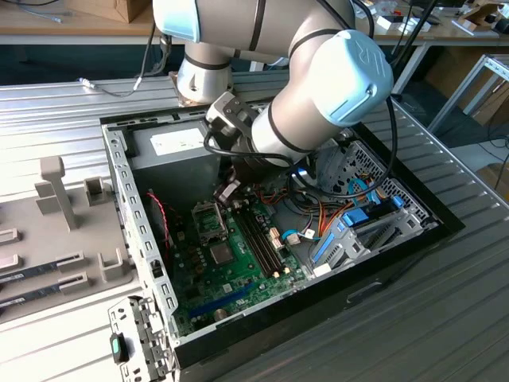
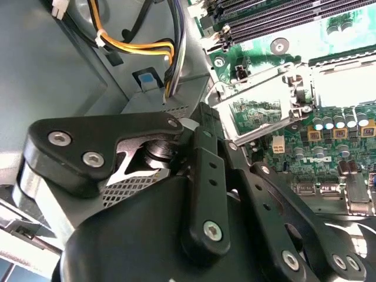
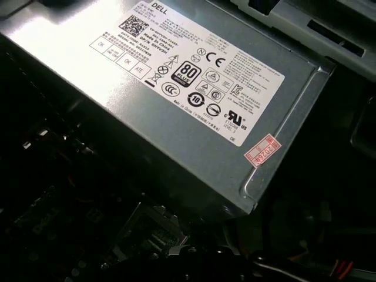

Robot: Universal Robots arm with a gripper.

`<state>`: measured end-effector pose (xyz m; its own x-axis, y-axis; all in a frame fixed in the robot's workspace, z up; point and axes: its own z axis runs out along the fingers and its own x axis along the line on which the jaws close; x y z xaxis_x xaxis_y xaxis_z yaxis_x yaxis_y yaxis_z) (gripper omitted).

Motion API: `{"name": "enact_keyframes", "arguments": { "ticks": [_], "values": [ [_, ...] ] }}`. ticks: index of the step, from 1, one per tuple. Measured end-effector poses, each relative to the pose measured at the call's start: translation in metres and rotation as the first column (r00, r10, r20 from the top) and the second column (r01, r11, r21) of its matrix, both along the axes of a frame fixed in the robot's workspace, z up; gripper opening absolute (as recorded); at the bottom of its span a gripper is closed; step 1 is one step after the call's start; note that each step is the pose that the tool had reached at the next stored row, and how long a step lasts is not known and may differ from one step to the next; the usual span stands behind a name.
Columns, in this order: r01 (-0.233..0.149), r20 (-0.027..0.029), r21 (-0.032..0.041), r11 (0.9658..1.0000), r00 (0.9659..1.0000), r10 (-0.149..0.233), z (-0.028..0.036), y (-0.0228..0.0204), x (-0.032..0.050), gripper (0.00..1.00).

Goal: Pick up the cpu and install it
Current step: 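Close the cpu cover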

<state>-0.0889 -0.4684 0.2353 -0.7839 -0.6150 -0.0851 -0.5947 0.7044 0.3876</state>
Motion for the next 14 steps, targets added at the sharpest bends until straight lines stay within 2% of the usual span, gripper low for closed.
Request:
{"name": "enact_keyframes", "arguments": {
  "ticks": [2, 4, 5, 6, 8, 11, 14],
  "values": [
    [0.000, -0.0016, 0.0000, 1.0000, 1.0000, 0.000, -0.0001, -0.0009, 0.0007, 0.11],
    [0.000, -0.0099, 0.0001, 1.0000, 1.0000, 0.000, -0.0017, -0.0011, 0.0043, 0.11],
    [0.000, -0.0172, -0.0001, 1.0000, 0.9999, 0.000, -0.0045, -0.0011, 0.0086, 0.11],
    [0.000, -0.0211, -0.0001, 1.0000, 0.9998, 0.000, -0.0077, -0.0011, 0.0128, 0.11],
    [0.000, -0.0251, 0.0001, 1.0000, 0.9997, 0.000, -0.0119, -0.0011, 0.0185, 0.11],
    [-0.006, -0.0265, -0.0001, 1.0000, 0.9996, 0.006, -0.0171, 0.0001, 0.0204, 0.11],
    [-0.018, -0.0265, 0.0002, 0.9998, 0.9995, 0.018, -0.0242, 0.0061, 0.0205, 0.11]
  ]
}}
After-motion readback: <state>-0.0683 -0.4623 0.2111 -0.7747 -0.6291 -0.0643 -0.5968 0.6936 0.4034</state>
